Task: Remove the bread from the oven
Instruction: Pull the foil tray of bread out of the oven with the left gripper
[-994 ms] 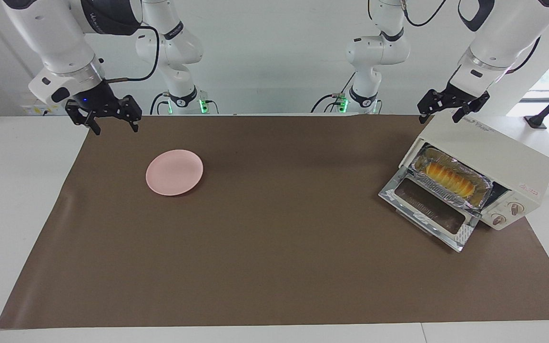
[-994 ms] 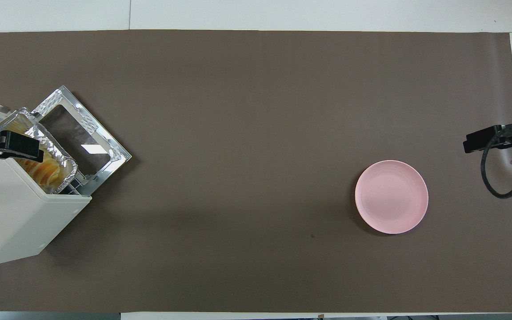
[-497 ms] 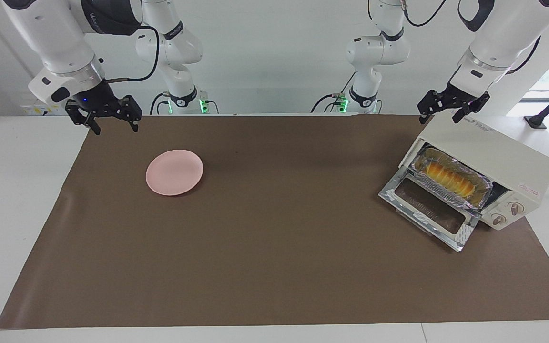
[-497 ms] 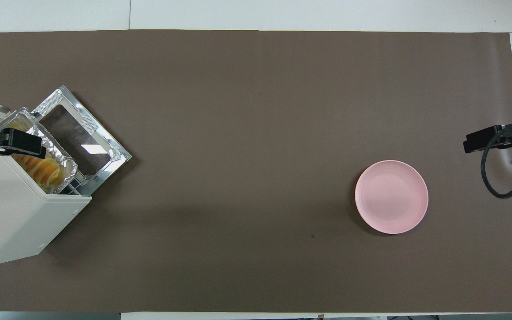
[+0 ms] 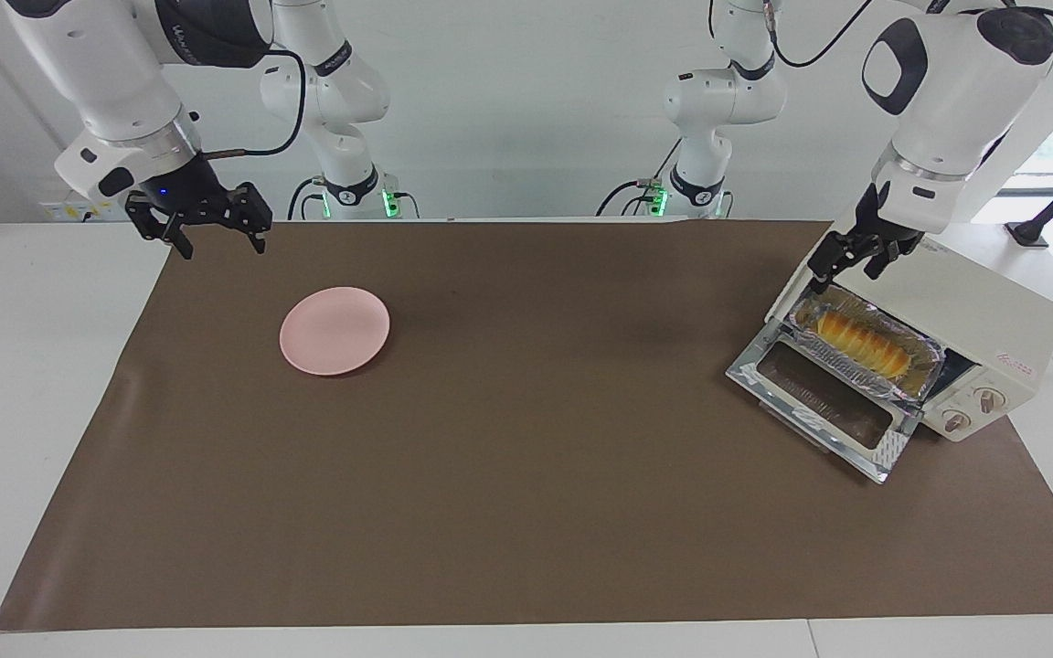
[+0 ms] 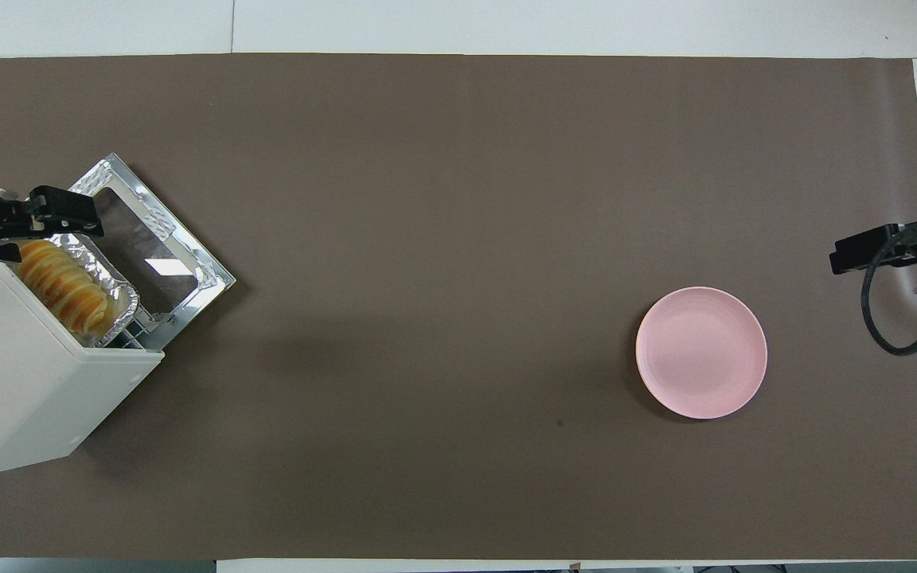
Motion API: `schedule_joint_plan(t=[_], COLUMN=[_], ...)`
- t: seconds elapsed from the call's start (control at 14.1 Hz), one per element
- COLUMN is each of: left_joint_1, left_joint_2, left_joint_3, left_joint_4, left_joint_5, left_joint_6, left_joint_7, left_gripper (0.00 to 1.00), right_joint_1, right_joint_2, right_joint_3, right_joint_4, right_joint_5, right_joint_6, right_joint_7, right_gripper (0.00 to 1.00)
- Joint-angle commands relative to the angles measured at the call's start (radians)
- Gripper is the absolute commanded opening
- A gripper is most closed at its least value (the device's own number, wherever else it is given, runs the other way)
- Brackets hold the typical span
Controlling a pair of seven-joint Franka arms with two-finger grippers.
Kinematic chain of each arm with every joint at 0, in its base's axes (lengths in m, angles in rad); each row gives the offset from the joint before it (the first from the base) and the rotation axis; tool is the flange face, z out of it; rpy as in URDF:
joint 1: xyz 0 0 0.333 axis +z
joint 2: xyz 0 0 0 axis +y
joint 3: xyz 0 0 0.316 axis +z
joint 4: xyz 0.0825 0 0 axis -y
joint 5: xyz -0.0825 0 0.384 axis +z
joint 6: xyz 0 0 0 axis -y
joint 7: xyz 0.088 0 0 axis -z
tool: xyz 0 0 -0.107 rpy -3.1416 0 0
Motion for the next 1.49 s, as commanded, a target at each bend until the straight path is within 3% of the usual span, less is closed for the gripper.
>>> schedule_joint_plan(t=[0.0,0.21,0.5,0.85,0.92,1.14,1.28,1.35,1.42], left_joint_1=[0.039,0.031,0.056,0.074,0.073,0.073,0.073,0.073,0.071], left_joint_2=[0.050,0.123,0.141,0.176,0.186,0.195,0.193,0.190,0.189], left_joint_3=[-0.002,-0.004,-0.002,-0.002,-0.002,-0.002,-0.002,-0.002,-0.002], left_joint_4=[-0.058,-0.109,-0.176,-0.213,-0.213,-0.215,-0.222,-0.231,-0.232], left_joint_5=[0.028,0.122,0.123,0.123,0.123,0.123,0.125,0.125,0.125], left_joint_6=[0.112,0.219,0.334,0.382,0.391,0.397,0.393,0.390,0.385], left_joint_7=[-0.168,-0.306,-0.343,-0.369,-0.392,-0.403,-0.399,-0.399,-0.396], left_gripper=[1.00,1.00,1.00,1.00,0.94,0.47,0.24,0.07,0.00], right_joint_1=[-0.017,-0.017,-0.017,-0.017,-0.017,-0.017,-0.022,-0.023,-0.022], right_joint_2=[-0.018,-0.018,-0.018,-0.018,-0.018,-0.018,-0.018,-0.018,-0.018], right_joint_3=[0.010,0.010,0.010,0.010,0.010,0.010,0.010,0.010,0.010], right_joint_4=[-0.018,-0.018,-0.018,-0.018,-0.018,-0.018,-0.018,-0.018,-0.018], right_joint_5=[0.014,0.014,0.014,0.014,0.014,0.014,0.014,0.014,0.014], right_joint_6=[0.004,0.004,0.004,0.004,0.004,0.004,0.004,0.004,0.004], right_joint_7=[-0.013,-0.013,-0.013,-0.013,-0.013,-0.013,-0.013,-0.013,-0.013], right_gripper=[1.00,1.00,1.00,1.00,1.00,1.00,1.00,1.00,1.00])
